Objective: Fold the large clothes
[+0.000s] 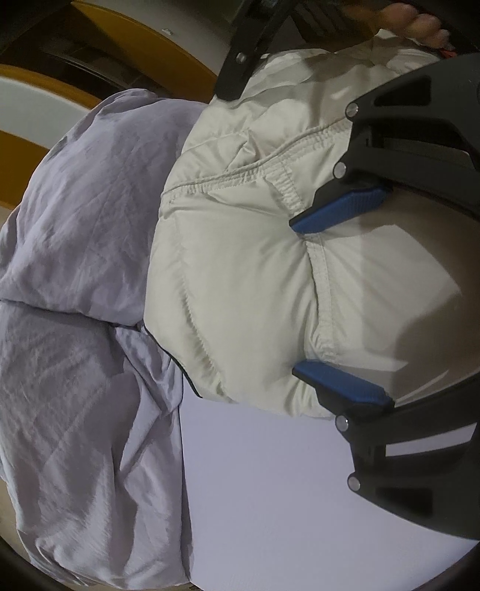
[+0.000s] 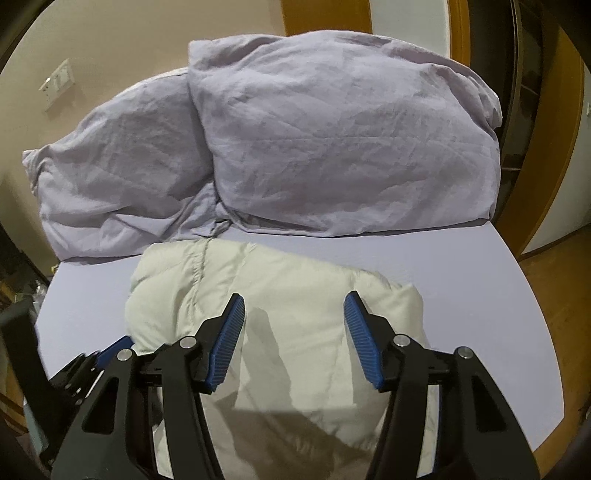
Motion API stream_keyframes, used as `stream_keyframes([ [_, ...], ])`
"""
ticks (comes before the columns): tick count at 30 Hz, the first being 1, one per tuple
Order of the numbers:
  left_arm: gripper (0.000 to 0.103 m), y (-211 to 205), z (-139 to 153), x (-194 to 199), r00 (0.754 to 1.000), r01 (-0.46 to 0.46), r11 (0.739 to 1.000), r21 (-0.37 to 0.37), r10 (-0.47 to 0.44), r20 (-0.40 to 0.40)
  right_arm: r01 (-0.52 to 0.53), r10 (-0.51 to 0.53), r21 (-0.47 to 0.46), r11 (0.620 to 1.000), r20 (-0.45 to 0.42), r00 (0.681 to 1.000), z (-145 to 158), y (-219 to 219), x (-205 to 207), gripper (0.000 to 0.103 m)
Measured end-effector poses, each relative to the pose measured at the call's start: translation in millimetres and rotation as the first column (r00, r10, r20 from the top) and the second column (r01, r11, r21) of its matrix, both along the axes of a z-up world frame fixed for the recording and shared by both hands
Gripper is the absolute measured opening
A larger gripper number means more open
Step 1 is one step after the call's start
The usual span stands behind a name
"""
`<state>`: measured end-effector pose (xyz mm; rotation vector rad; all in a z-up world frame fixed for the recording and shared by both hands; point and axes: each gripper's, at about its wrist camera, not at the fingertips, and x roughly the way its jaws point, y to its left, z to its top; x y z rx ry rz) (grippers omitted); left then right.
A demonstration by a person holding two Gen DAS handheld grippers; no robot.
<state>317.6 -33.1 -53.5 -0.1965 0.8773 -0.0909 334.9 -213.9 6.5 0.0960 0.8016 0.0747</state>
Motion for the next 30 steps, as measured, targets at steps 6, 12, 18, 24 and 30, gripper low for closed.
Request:
stream_keyframes([
  [6,0.072,0,1,2,1.000,0.013,1.000,0.004,-0.013,-0.004,0.012,-0.012,-0.016,1.000,-0.031,0.999,-24,-5,11,0.058],
  [12,0.072,-3,15,7,1.000,0.022,1.000,0.014,-0.022,0.004,0.032,-0.032,0.003,0.999,-0.036,0.999,-43,-13,10,0.058],
  [18,0.073,-9,35,19,0.999,0.021,1.000,0.019,-0.022,0.045,0.046,-0.045,0.017,0.999,-0.024,0.999,-60,-17,5,0.058],
  [24,0.074,-19,32,33,0.999,0.011,0.997,0.077,-0.014,0.049,0.060,-0.060,0.037,0.997,-0.017,0.998,-67,-20,3,0.058],
  [30,0.083,-28,17,35,0.998,0.010,0.988,0.151,-0.020,0.065,0.059,-0.058,0.045,0.997,-0.014,0.998,-71,-21,5,0.059],
])
